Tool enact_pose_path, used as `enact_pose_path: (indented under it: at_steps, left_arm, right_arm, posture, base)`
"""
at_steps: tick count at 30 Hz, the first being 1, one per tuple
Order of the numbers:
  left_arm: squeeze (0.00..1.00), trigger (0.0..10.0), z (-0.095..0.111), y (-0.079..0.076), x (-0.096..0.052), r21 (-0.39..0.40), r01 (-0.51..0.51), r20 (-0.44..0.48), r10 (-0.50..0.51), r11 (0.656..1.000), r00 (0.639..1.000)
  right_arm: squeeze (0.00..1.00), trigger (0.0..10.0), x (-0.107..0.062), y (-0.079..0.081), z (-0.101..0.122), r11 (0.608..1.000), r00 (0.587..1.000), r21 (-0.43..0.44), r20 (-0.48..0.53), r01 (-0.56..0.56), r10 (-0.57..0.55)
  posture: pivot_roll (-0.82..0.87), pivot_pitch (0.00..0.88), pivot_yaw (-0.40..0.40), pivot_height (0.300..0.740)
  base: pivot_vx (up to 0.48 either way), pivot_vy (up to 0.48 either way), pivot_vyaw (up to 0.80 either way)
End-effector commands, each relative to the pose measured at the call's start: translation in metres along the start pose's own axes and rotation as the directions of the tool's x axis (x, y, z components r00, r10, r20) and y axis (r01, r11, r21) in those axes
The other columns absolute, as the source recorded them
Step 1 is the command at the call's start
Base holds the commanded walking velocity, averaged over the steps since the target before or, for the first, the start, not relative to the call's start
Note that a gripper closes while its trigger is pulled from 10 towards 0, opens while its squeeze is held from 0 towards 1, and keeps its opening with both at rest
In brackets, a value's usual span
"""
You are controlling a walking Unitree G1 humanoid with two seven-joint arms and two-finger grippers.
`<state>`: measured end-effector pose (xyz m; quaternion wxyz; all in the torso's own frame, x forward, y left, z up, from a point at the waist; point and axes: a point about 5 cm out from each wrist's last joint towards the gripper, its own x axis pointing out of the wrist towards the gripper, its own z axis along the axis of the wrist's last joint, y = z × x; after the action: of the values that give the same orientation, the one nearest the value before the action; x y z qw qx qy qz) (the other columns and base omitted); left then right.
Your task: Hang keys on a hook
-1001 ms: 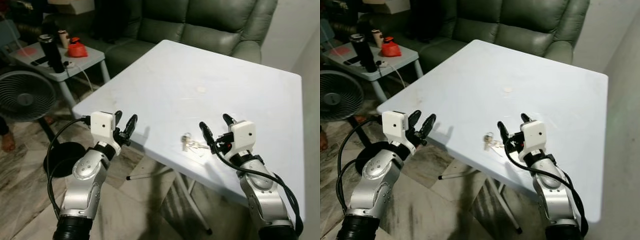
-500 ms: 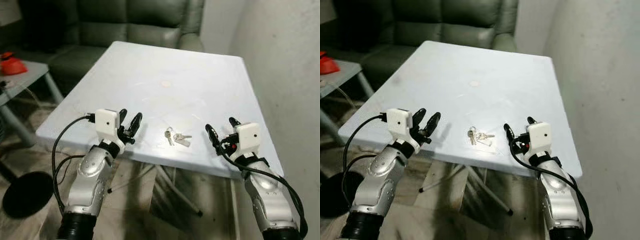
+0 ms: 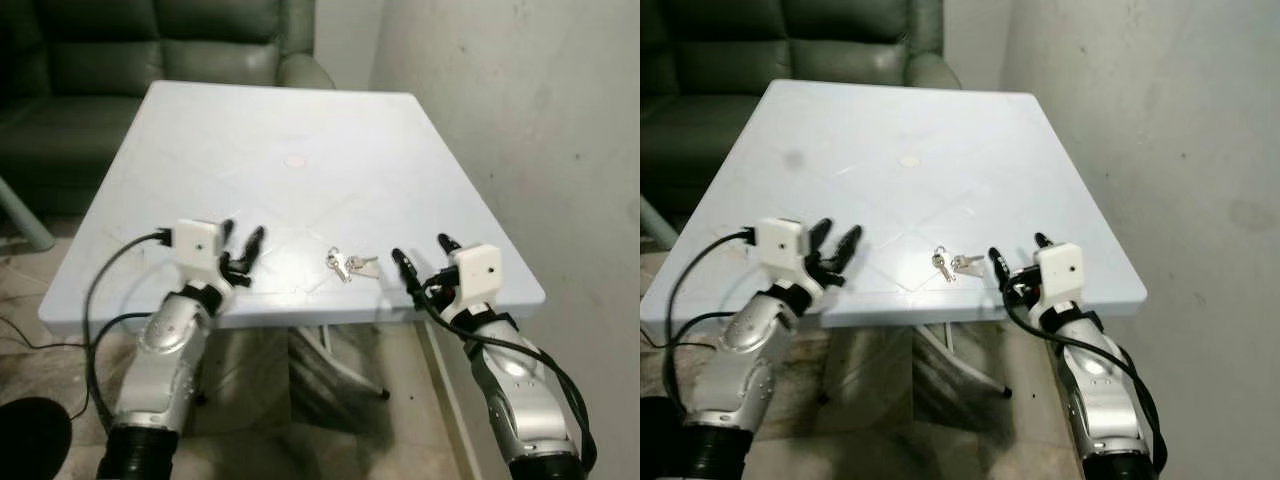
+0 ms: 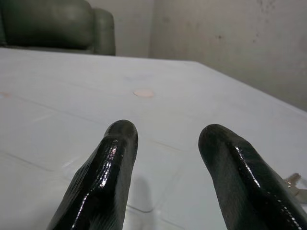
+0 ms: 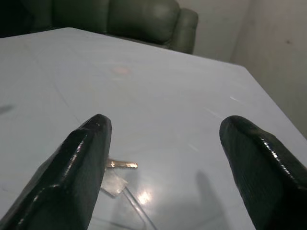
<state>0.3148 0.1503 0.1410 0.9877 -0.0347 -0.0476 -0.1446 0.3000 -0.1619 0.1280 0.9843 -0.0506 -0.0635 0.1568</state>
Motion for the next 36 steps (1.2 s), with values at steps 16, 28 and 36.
enact_pose_path:
  at_steps: [16, 28, 36]
  left_arm:
    - [0.0, 10.0, -0.0027, -0.0067, 0.0036, 0.003, 0.025, -0.042, -0.025, 1.0, 0.999]
    - [0.0, 10.0, -0.0003, -0.0088, 0.0034, -0.011, 0.049, -0.038, -0.05, 0.999, 0.998]
    - [0.0, 10.0, 0.0012, -0.01, 0.0035, 0.001, 0.043, -0.033, -0.043, 0.999, 0.999]
  right_arm:
    - [0.0, 10.0, -0.0055, -0.0035, -0.0005, 1.0, 1.0, -0.013, 0.006, 0.009, -0.009]
    - [0.0, 10.0, -0.0075, -0.0035, -0.0016, 1.0, 1.0, -0.012, 0.002, 0.006, -0.006]
    - [0.0, 10.0, -0.0088, -0.0043, -0.0029, 1.0, 1.0, -0.013, -0.004, 0.003, -0.003]
  posture:
    - [-0.01, 0.036, 0.0, 0.74]
    - [-0.01, 0.048, 0.002, 0.74]
    - [-0.01, 0.055, 0.002, 0.74]
  base:
    - [0.061, 0.0, 0.0]
    - [0.319, 0.0, 0.0]
    - [0.277, 0.0, 0.0]
